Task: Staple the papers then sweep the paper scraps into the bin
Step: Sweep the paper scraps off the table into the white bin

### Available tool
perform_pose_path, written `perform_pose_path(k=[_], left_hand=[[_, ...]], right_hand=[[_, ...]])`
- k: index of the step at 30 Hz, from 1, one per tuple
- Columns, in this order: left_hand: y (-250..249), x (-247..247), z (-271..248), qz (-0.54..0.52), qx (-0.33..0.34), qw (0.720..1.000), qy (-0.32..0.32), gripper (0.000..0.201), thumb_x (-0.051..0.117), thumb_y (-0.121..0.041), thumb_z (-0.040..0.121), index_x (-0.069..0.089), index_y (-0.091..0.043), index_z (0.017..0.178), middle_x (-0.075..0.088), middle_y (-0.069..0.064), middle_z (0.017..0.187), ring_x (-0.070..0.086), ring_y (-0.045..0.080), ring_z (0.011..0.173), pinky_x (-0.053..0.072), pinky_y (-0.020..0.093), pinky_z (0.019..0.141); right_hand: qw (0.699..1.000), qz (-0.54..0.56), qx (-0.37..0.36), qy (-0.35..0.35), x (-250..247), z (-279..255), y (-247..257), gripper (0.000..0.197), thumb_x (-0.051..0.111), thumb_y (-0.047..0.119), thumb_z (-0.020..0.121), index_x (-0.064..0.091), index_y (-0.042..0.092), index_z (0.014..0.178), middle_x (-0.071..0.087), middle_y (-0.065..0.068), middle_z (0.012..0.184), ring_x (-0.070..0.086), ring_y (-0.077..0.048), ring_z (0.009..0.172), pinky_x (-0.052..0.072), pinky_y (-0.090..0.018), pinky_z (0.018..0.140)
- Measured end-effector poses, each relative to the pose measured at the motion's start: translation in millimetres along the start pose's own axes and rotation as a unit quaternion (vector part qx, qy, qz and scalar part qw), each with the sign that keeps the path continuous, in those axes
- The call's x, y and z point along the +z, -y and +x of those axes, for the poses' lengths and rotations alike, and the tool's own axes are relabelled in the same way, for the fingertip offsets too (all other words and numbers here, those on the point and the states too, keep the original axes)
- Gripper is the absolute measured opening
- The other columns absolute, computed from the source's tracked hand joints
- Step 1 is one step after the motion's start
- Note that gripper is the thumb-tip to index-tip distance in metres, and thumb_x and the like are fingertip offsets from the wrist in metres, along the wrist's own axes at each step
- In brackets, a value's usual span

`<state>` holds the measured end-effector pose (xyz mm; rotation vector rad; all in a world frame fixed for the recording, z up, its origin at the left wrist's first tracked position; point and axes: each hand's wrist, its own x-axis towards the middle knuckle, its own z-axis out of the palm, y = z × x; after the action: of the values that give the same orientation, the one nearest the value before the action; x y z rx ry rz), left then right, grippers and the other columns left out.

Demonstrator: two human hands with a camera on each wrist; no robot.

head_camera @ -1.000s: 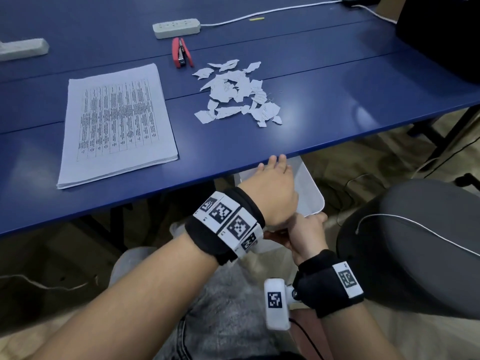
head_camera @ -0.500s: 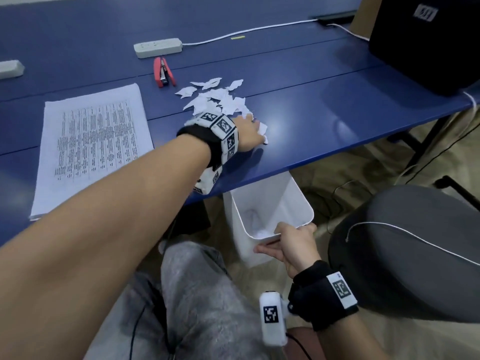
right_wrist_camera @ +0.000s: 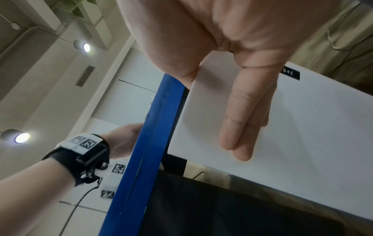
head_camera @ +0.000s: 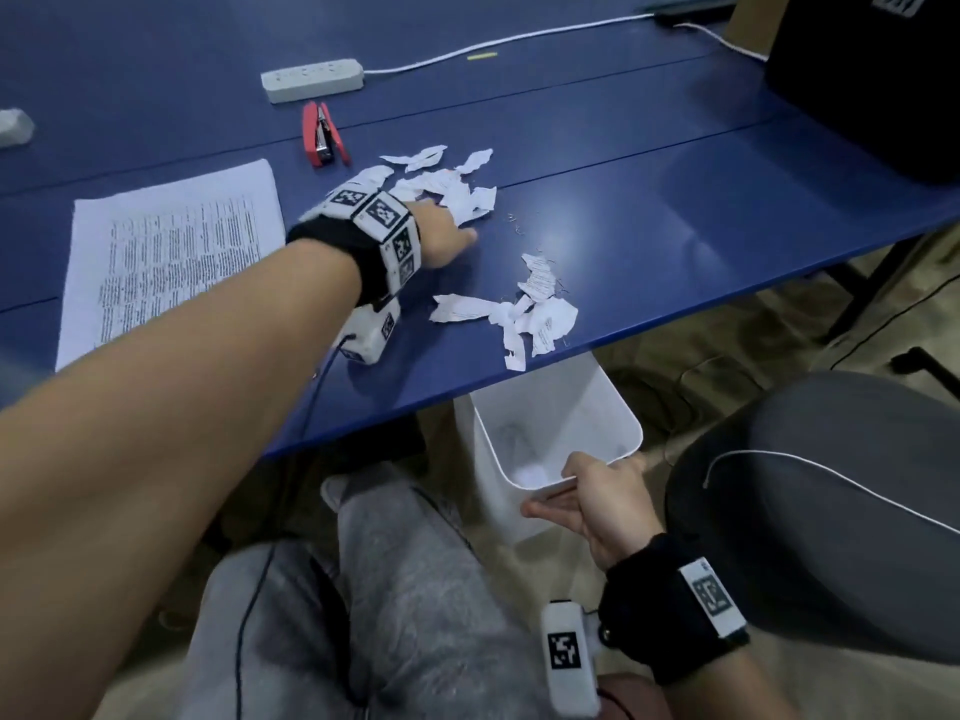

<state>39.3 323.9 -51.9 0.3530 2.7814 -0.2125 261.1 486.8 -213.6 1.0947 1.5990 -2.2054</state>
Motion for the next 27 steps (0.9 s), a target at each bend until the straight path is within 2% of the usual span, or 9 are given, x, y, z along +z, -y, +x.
perform_pose_path(k=[3, 6, 8, 11, 16, 20, 23, 25, 27], left_hand=[[-9, 7, -17, 0.029, 0.028, 0.998, 0.045, 0.060, 0.019, -0.040, 0.103, 0.024, -0.005, 0.152, 0.018, 0.020, 0.160, 0.028, 0.033, 0.145, 0.026, 0.043, 0.117], [-19, 9, -30, 0.031, 0.051, 0.995, 0.075, 0.063, 0.012, -0.044, 0.103, 0.020, -0.006, 0.153, 0.011, 0.017, 0.163, 0.019, 0.029, 0.150, 0.019, 0.043, 0.121], [-26, 0, -31, 0.017, 0.047, 0.998, 0.034, 0.071, 0.015, -0.051, 0.100, 0.019, -0.005, 0.154, 0.006, 0.014, 0.164, 0.010, 0.027, 0.152, 0.015, 0.044, 0.122], [-45, -13, -15, -0.016, 0.081, 0.996, -0.039, 0.065, 0.023, -0.044, 0.100, 0.020, -0.008, 0.154, 0.003, 0.010, 0.165, 0.003, 0.026, 0.153, 0.013, 0.043, 0.123], [-81, -16, 9, 0.006, 0.144, 0.990, 0.008, 0.056, 0.023, -0.037, 0.102, 0.041, -0.006, 0.144, 0.032, 0.021, 0.154, 0.034, 0.036, 0.142, 0.029, 0.042, 0.115], [-89, -2, 0, 0.032, 0.179, 0.983, 0.018, 0.055, 0.027, -0.028, 0.096, 0.042, -0.002, 0.142, 0.036, 0.026, 0.149, 0.035, 0.038, 0.139, 0.035, 0.044, 0.112], [-88, 6, -6, 0.069, 0.168, 0.983, 0.024, 0.050, 0.029, -0.027, 0.100, 0.045, -0.002, 0.141, 0.038, 0.021, 0.151, 0.038, 0.033, 0.139, 0.032, 0.040, 0.113], [-86, 9, -8, 0.060, 0.175, 0.983, 0.000, 0.047, 0.032, -0.029, 0.098, 0.055, -0.005, 0.131, 0.049, 0.017, 0.142, 0.048, 0.033, 0.130, 0.038, 0.037, 0.104], [-81, 6, -4, 0.033, 0.161, 0.986, -0.038, 0.045, 0.036, -0.029, 0.093, 0.054, -0.007, 0.129, 0.046, 0.016, 0.146, 0.045, 0.033, 0.133, 0.039, 0.040, 0.108]], right_hand=[[1.000, -0.005, -0.007, 0.003, 2, -2, 6, 0.057, 0.048, -0.004, 0.090, 0.040, -0.001, 0.146, 0.065, -0.054, 0.109, 0.077, -0.056, 0.068, 0.064, -0.038, 0.052], [1.000, -0.005, -0.009, 0.005, 3, -7, 7, 0.056, 0.048, -0.005, 0.090, 0.036, 0.004, 0.145, 0.063, -0.055, 0.115, 0.075, -0.063, 0.081, 0.063, -0.037, 0.050], [1.000, -0.006, -0.004, 0.001, 3, -9, 8, 0.056, 0.048, -0.004, 0.091, 0.032, 0.011, 0.143, 0.062, -0.052, 0.119, 0.075, -0.062, 0.086, 0.063, -0.036, 0.050], [1.000, -0.009, -0.002, -0.001, 4, -13, 7, 0.059, 0.050, -0.002, 0.088, 0.031, 0.013, 0.141, 0.060, -0.053, 0.123, 0.073, -0.065, 0.092, 0.064, -0.038, 0.051], [1.000, -0.001, -0.005, 0.000, 1, -10, 9, 0.060, 0.054, 0.000, 0.089, 0.030, 0.016, 0.142, 0.061, -0.051, 0.121, 0.076, -0.053, 0.076, 0.064, -0.038, 0.052], [1.000, 0.005, -0.015, 0.000, -4, -7, 11, 0.060, 0.049, -0.003, 0.090, 0.031, 0.011, 0.145, 0.061, -0.053, 0.119, 0.077, -0.057, 0.077, 0.065, -0.039, 0.053], [1.000, 0.006, -0.022, 0.006, -7, -12, 15, 0.054, 0.047, -0.005, 0.092, 0.032, 0.007, 0.143, 0.059, -0.055, 0.122, 0.074, -0.064, 0.087, 0.064, -0.037, 0.050], [1.000, 0.002, -0.019, 0.009, -7, -20, 18, 0.049, 0.046, -0.006, 0.094, 0.032, 0.010, 0.139, 0.058, -0.055, 0.125, 0.073, -0.065, 0.092, 0.063, -0.036, 0.048], [1.000, -0.002, -0.011, 0.018, -7, -28, 19, 0.040, 0.045, -0.007, 0.095, 0.032, 0.014, 0.127, 0.056, -0.055, 0.128, 0.074, -0.064, 0.093, 0.063, -0.034, 0.046]])
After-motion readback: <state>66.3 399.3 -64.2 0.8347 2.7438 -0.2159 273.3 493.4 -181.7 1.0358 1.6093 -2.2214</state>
